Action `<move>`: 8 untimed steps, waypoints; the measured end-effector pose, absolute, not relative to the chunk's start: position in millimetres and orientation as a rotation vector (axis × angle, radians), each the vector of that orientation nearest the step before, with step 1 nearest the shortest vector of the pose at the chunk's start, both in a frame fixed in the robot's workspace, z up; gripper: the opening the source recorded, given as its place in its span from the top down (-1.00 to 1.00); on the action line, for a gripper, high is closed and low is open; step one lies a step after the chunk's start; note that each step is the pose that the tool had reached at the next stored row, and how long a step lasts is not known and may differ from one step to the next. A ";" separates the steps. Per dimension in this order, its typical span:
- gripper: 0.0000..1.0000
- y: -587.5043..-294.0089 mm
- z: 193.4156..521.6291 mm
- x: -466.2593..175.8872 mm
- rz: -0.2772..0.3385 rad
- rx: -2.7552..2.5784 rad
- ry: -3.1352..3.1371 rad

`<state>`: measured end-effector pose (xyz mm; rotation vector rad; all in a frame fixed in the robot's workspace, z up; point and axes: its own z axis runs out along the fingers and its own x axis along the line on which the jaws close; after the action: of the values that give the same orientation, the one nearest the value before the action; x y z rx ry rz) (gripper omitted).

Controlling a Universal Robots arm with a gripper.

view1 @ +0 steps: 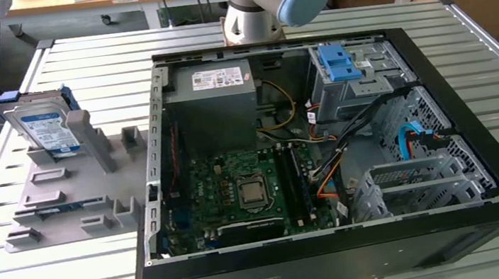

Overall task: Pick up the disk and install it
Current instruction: 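Pick up the disk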

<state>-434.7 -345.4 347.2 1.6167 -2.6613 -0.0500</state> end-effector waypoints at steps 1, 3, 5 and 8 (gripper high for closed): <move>0.79 -345.4 347.2 -434.7 -0.050 1.631 -2.652; 0.79 -345.4 347.1 -434.7 -0.049 1.662 -2.633; 0.79 -345.4 347.1 -434.8 -0.048 1.692 -2.614; 0.79 -345.4 347.0 -434.7 -0.046 1.738 -2.585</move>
<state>-434.7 -345.4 347.0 1.7383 -2.5848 -0.0460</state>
